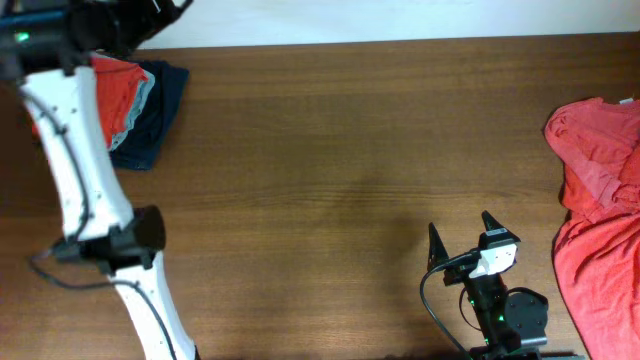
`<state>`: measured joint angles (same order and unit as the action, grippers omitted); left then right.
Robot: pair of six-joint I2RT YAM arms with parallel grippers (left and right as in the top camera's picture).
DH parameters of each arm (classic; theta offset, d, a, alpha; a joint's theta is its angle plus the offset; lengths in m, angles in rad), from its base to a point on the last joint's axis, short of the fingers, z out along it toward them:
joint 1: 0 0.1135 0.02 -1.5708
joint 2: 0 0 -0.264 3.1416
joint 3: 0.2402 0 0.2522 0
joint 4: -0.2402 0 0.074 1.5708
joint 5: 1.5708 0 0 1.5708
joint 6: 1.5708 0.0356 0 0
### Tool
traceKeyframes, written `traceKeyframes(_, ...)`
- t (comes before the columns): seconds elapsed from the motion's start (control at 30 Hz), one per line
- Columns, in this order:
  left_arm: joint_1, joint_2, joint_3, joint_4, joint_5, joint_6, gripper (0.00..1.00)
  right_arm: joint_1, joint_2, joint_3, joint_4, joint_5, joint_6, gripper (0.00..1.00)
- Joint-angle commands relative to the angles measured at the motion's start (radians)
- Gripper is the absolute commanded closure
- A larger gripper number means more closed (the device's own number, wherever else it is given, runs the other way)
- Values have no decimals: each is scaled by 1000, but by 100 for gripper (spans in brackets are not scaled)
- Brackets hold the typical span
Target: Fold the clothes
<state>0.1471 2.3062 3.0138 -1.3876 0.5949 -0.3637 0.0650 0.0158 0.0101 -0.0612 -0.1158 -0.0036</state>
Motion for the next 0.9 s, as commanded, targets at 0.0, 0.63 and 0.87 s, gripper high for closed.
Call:
traceKeyframes(0.0,3,-181,15,-5,11,-3,1,-8,-10,-5,-8,20,5,1)
traceKeyframes(0.63,-25,-547,-249,-180,-136,42,1,-8,-10,-5,-8,20,5,1)
traceKeyframes(0.87,-148,-762,-718,59,-336,42,0,-8,-10,-5,-8,20,5,1)
